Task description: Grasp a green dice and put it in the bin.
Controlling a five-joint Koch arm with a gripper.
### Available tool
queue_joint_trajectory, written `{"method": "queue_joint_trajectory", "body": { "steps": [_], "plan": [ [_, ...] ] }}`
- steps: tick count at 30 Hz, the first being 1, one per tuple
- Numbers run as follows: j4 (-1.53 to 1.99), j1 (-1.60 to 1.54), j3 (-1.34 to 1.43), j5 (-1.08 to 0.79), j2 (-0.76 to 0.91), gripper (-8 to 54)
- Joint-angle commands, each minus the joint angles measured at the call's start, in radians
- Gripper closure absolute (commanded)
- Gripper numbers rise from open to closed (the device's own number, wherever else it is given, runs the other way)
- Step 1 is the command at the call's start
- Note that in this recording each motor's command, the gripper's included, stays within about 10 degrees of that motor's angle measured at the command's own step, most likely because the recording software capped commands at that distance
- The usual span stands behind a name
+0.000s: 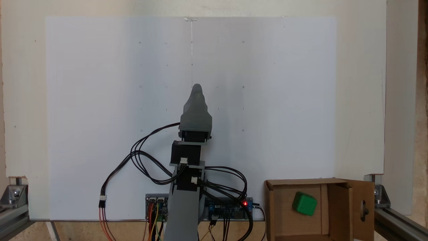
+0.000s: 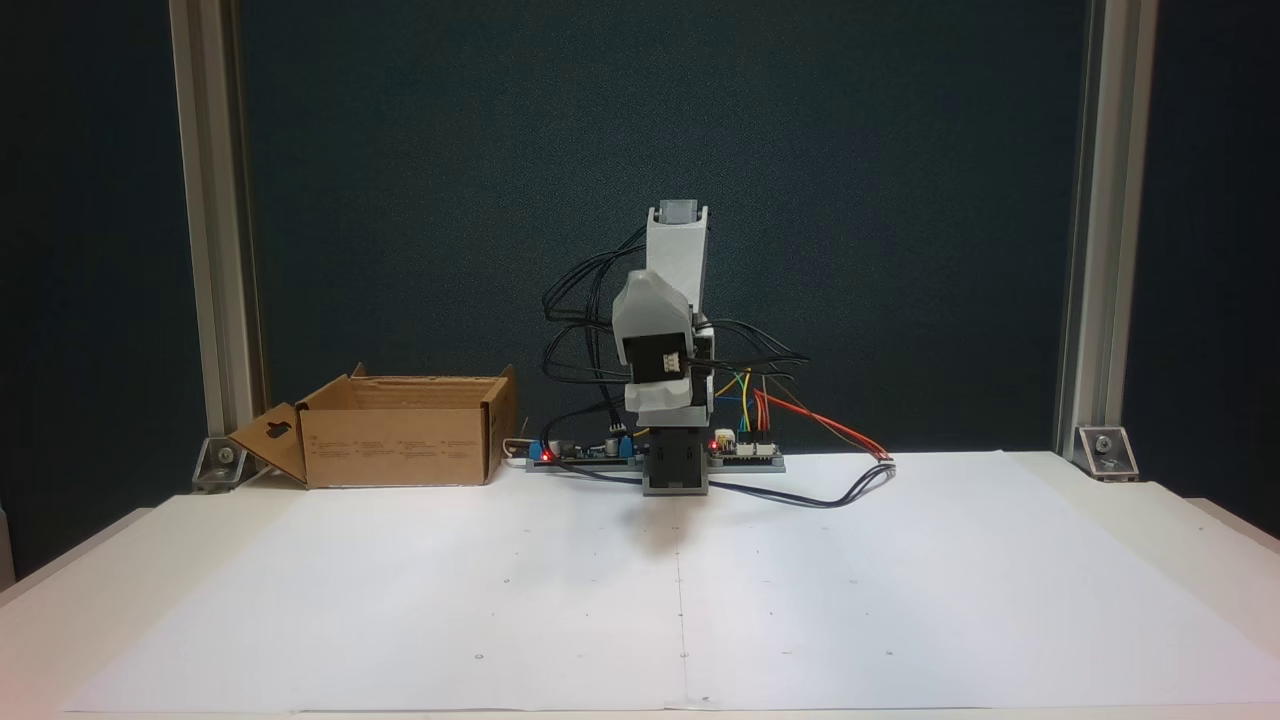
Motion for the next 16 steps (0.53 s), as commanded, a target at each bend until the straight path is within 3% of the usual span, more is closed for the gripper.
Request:
{"method": "queue_joint_trajectory", "body": {
  "steps": [1,16],
  "plan": [
    [-0.06,0.002,0.052,-0.044,0.107,0.9],
    [-0.055,-0.018,0.052,-0.044,0.106,0.8]
  ]
}}
